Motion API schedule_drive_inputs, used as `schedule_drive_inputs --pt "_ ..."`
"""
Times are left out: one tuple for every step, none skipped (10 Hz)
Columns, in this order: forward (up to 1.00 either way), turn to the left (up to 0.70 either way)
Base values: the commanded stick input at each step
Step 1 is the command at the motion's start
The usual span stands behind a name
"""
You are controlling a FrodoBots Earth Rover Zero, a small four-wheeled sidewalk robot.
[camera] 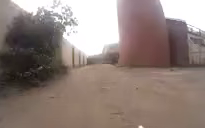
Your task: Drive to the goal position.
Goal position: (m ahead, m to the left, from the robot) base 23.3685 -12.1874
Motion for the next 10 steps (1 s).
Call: schedule_drive_inputs --pt "0.7 0.0" --pt "0.7 0.0" --pt "0.7 0.0" --pt "0.7 0.0" --pt "0.7 0.0" --pt "0.7 0.0" --pt "0.7 0.0" --pt "0.7 0.0" --pt "0.7 0.0" --pt "0.7 0.0"
